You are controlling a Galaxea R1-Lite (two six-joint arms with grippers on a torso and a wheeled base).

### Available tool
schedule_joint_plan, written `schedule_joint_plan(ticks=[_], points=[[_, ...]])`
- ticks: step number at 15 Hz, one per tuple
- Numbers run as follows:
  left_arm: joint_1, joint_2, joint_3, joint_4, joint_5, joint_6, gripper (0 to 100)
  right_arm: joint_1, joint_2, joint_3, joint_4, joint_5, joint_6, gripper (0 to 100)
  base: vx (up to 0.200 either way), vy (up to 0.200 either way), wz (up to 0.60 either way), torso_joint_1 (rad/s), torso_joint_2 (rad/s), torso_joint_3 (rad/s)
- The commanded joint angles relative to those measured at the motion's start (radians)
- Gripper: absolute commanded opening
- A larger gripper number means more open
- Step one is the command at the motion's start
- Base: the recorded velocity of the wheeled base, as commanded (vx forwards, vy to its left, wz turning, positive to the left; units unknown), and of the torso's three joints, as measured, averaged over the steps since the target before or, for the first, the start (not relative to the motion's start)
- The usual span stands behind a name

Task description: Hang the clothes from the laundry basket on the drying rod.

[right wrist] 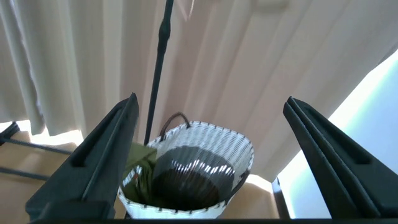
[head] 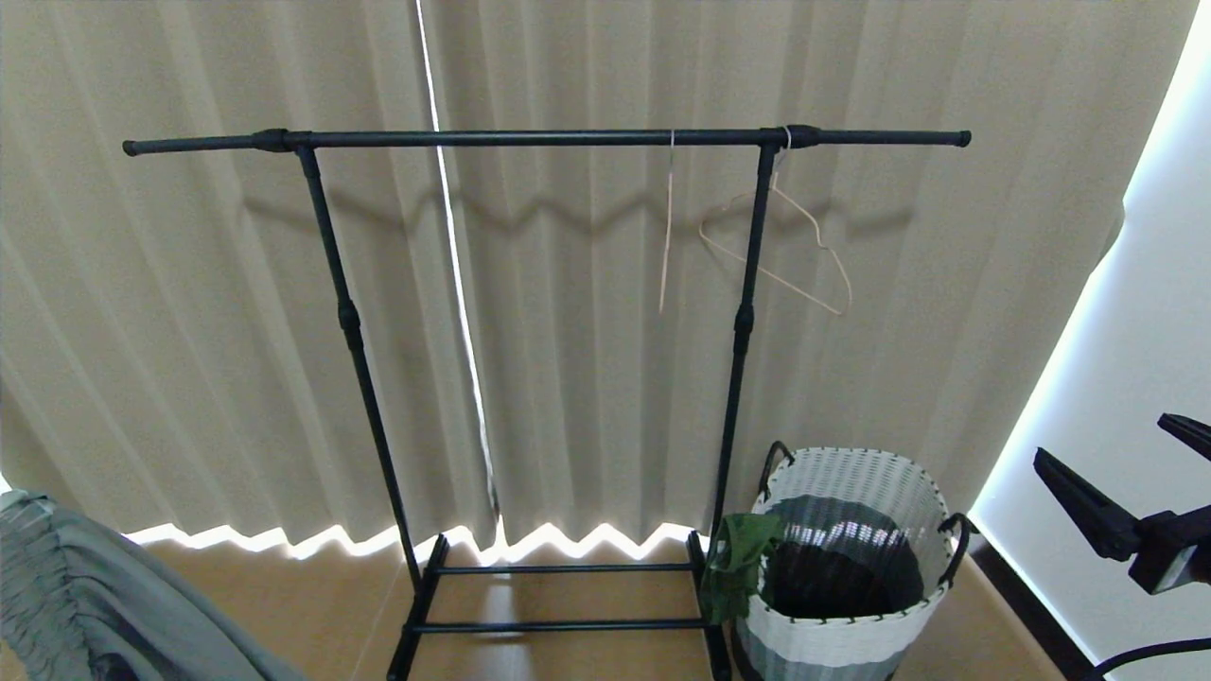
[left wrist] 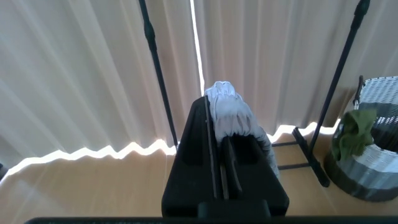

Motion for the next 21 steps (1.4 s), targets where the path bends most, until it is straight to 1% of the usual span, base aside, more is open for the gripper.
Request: schedule_joint_plan(ticks=[1,6,8,13,16,21], points=[[0.000,0.002,0.002,-0.001,0.001,0.003,0,0.000,0.003,0.003,0.001,0.001,-0.001,100,0.000,0.000,0.00,0.203,-0.49,-0.276],[0.000,0.002,0.010,-0.001,-0.001,0.011,0,0.000,0.003,0.003,0.001,0.001,-0.001,100,0.000,0.000,0.00,0.216,-0.50,-0.280],[0.000,0.002,0.011,-0.001,-0.001,0.018,0,0.000,0.003,0.003,0.001,0.001,-0.001,100,0.000,0.000,0.00,0.115,-0.25,-0.142],[0.000,0.007,0.017,0.003,-0.001,0.020,0,0.000,0.004,0.000,0.001,0.001,-0.001,100,0.000,0.000,0.00,0.011,-0.02,-0.010],[0.000,0.007,0.029,0.003,-0.001,0.043,0,0.000,0.006,-0.004,0.003,0.004,0.001,100,0.000,0.000,0.00,0.000,0.00,0.000],[0.000,0.004,0.028,0.002,-0.001,0.043,0,0.000,0.021,-0.002,0.000,0.002,0.002,100,0.000,0.000,0.00,0.000,0.00,0.000]])
